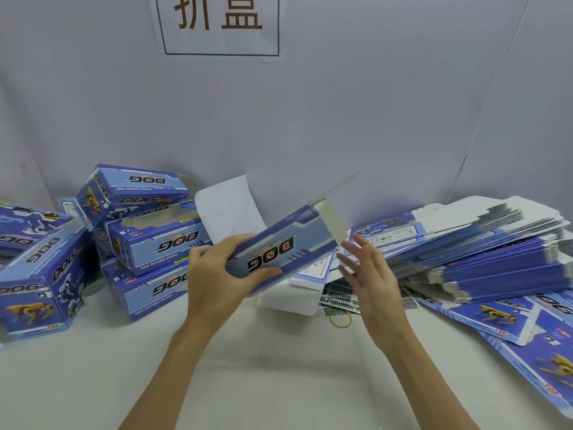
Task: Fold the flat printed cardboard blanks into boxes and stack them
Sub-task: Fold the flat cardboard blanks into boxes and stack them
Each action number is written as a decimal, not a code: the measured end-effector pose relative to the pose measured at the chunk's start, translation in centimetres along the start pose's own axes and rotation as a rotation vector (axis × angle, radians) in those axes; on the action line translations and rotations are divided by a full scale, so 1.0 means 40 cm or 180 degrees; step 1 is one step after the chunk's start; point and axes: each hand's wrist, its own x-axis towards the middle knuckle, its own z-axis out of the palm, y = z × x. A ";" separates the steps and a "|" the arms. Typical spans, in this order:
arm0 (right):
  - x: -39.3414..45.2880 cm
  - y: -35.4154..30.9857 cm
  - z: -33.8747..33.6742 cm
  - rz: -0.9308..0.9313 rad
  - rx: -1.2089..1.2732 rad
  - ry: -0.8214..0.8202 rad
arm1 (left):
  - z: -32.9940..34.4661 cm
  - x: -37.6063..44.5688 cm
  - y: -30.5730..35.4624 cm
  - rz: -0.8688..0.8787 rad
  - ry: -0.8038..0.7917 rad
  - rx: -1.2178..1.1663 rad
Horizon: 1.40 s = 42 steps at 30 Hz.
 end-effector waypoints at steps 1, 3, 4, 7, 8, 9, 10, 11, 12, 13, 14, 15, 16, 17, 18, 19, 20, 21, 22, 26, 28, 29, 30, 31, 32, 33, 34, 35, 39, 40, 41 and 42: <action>-0.004 0.009 0.006 0.0072 -0.0098 -0.0125 | -0.004 0.001 0.004 -0.0177 -0.0141 -0.0348; -0.016 0.028 0.027 0.0200 -0.0345 -0.0599 | -0.007 0.005 0.019 -0.0626 -0.0447 -0.1270; -0.026 0.032 0.042 0.0271 -0.0419 -0.0842 | -0.007 0.006 0.024 -0.0833 -0.0567 -0.1598; -0.045 0.040 0.079 0.0461 -0.0415 -0.1194 | -0.006 0.011 0.025 -0.1197 -0.0678 -0.1958; -0.048 0.041 0.087 0.0455 -0.0390 -0.1197 | -0.009 0.013 0.023 -0.1324 -0.0663 -0.2024; -0.048 0.043 0.090 0.0437 -0.0391 -0.1151 | -0.012 0.016 0.020 -0.1454 -0.0651 -0.2128; -0.047 0.042 0.093 0.0414 -0.0417 -0.1083 | -0.015 0.019 0.017 -0.1562 -0.0645 -0.2285; -0.046 0.040 0.094 0.0371 -0.0453 -0.1028 | -0.020 0.022 0.015 -0.1642 -0.0630 -0.2479; -0.047 0.035 0.096 0.0320 -0.0477 -0.0990 | -0.022 0.025 0.016 -0.1732 -0.0611 -0.2654; -0.048 0.031 0.099 0.0296 -0.0485 -0.0979 | -0.023 0.028 0.018 -0.1857 -0.0625 -0.2745; -0.049 0.026 0.103 0.0304 -0.0489 -0.0970 | -0.021 0.031 0.021 -0.1991 -0.0702 -0.2746; -0.050 0.027 0.105 0.0308 -0.0474 -0.0963 | -0.018 0.033 0.023 -0.2127 -0.0830 -0.2693; -0.049 0.029 0.108 0.0308 -0.0437 -0.0932 | -0.015 0.034 0.025 -0.2247 -0.0975 -0.2634; -0.048 0.030 0.108 0.0328 -0.0394 -0.0892 | -0.012 0.034 0.027 -0.2336 -0.1117 -0.2622; -0.048 0.029 0.107 0.0362 -0.0390 -0.0859 | -0.012 0.032 0.027 -0.2396 -0.1249 -0.2657; -0.047 0.028 0.103 0.0416 -0.0451 -0.0867 | -0.011 0.031 0.028 -0.2429 -0.1353 -0.2708; -0.047 0.026 0.098 0.0505 -0.0551 -0.0918 | -0.011 0.027 0.029 -0.2422 -0.1406 -0.2757; -0.048 0.027 0.091 0.0604 -0.0638 -0.0981 | -0.010 0.022 0.029 -0.2379 -0.1404 -0.2790; -0.051 0.027 0.086 0.0701 -0.0686 -0.1034 | -0.005 0.017 0.028 -0.2335 -0.1345 -0.2809; -0.059 0.033 0.077 0.0983 -0.0652 -0.1251 | 0.015 0.014 0.012 -0.2309 -0.1045 -0.2575; -0.054 0.032 0.079 0.1160 -0.0361 -0.1329 | 0.017 0.018 -0.001 -0.2324 -0.1016 -0.2515; -0.053 0.031 0.082 0.1257 -0.0202 -0.1339 | 0.018 0.019 -0.006 -0.2339 -0.1062 -0.2506; -0.054 0.030 0.086 0.1307 -0.0101 -0.1329 | 0.019 0.016 -0.009 -0.2354 -0.1148 -0.2507; -0.055 0.033 0.090 0.1293 -0.0059 -0.1299 | 0.023 0.012 -0.009 -0.2344 -0.1259 -0.2530; -0.058 0.033 0.093 0.1227 -0.0040 -0.1260 | 0.030 0.008 -0.007 -0.2318 -0.1367 -0.2567; -0.061 0.031 0.095 0.1170 -0.0023 -0.1197 | 0.039 0.003 -0.005 -0.2294 -0.1437 -0.2600; -0.063 0.026 0.095 0.1167 0.0005 -0.1113 | 0.046 0.000 -0.001 -0.2287 -0.1456 -0.2613; -0.062 0.021 0.090 0.1194 0.0036 -0.1058 | 0.052 -0.002 0.001 -0.2292 -0.1447 -0.2603; -0.054 0.011 0.064 0.1342 0.0106 -0.1106 | 0.056 -0.007 0.002 -0.2332 -0.1425 -0.2476; -0.055 0.012 0.062 0.1347 0.0058 -0.1131 | 0.055 -0.008 0.002 -0.2323 -0.1469 -0.2483; -0.057 0.014 0.064 0.1330 -0.0025 -0.1152 | 0.056 -0.008 0.002 -0.2304 -0.1513 -0.2524; -0.059 0.017 0.068 0.1309 -0.0109 -0.1173 | 0.056 -0.008 0.002 -0.2254 -0.1548 -0.2577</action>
